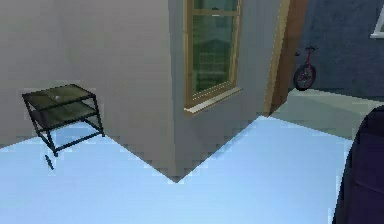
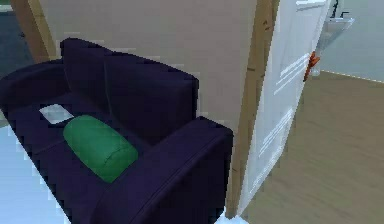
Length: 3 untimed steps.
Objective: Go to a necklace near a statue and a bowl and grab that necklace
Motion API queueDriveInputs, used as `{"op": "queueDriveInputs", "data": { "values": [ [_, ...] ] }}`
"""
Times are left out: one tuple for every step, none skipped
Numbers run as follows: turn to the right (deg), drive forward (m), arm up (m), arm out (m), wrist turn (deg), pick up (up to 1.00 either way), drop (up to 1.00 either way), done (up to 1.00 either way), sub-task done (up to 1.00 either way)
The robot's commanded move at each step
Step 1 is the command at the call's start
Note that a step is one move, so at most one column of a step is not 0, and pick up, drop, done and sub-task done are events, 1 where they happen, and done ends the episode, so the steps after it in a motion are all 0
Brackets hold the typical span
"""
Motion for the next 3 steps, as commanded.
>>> {"op": "queueDriveInputs", "data": {
  "values": [
    [12.0, 0.00, 0.00, 0.00, 0.0, 0.00, 0.00, 0.00, 0.00],
    [0.0, 0.30, 0.00, 0.00, 0.0, 0.00, 0.00, 0.00, 0.00],
    [24.0, 0.00, 0.00, 0.00, 0.0, 0.00, 0.00, 0.00, 0.00]
  ]
}}
